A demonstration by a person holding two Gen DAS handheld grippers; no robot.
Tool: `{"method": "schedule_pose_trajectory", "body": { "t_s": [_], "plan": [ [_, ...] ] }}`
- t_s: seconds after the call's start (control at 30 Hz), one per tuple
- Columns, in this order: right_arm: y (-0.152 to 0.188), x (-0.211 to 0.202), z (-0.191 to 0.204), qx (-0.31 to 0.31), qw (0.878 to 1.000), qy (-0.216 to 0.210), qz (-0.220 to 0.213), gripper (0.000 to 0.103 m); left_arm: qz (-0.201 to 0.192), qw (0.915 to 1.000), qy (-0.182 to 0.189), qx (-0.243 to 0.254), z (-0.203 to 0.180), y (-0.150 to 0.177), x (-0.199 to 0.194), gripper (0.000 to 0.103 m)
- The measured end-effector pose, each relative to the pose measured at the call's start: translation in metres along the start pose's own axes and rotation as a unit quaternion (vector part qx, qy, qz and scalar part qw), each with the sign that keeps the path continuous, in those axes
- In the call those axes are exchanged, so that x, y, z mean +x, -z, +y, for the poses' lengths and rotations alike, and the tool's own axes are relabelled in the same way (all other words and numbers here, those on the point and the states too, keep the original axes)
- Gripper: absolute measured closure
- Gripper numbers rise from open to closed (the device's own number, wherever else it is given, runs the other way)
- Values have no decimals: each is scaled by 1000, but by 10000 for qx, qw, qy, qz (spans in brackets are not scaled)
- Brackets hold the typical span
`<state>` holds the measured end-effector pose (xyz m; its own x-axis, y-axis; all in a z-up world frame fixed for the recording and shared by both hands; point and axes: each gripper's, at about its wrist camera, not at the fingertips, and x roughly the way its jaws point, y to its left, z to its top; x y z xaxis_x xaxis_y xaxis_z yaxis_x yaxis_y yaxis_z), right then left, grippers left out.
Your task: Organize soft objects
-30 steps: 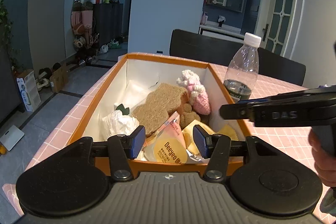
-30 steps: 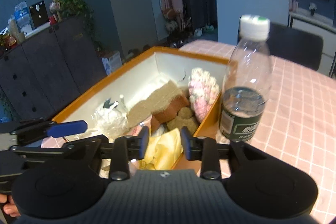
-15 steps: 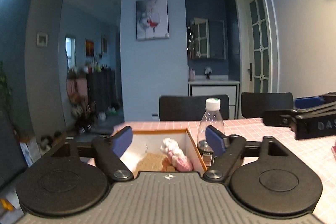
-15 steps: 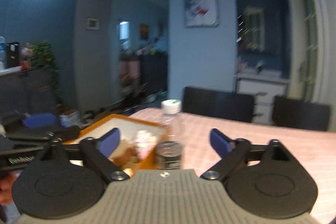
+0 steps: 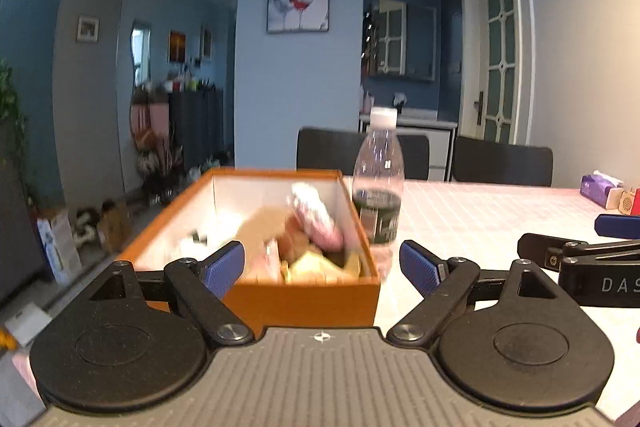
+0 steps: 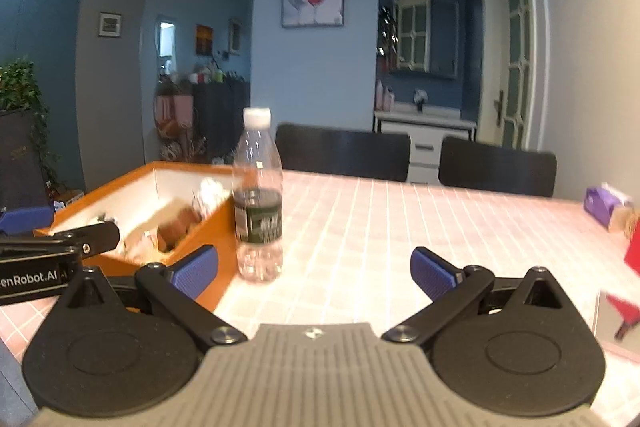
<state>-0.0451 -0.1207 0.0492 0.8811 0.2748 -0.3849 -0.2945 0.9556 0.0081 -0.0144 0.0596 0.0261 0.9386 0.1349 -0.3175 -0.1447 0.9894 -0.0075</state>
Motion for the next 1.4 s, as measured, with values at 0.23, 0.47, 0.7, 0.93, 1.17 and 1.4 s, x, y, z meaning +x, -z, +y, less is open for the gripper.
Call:
{"method": "schedule_pose_trajectory", "body": {
  "t_s": [0.23, 0.47, 0.7, 0.93, 1.17, 1.4],
  "plan": [
    [20, 19, 0, 44, 9989, 37, 461, 3, 355, 9988, -91, 328, -4, 16, 4, 1],
    [27, 34, 3, 85, 9961, -49, 881, 3, 674, 9968, -226, 369, -3, 30, 9, 1],
    [27, 40, 6, 26, 9949, -31, 1007, 3, 810, 9960, -176, 332, -4, 33, 12, 1],
    [26, 42, 5, 37, 9948, -13, 1016, 3, 836, 9957, -187, 355, -6, 32, 14, 1],
    [25, 42, 4, 38, 9948, 16, 1017, 3, 871, 9953, -237, 362, -5, 32, 18, 1],
    [25, 42, 4, 25, 9950, 41, 1000, 3, 878, 9951, -238, 375, -5, 31, 18, 1]
  ]
}}
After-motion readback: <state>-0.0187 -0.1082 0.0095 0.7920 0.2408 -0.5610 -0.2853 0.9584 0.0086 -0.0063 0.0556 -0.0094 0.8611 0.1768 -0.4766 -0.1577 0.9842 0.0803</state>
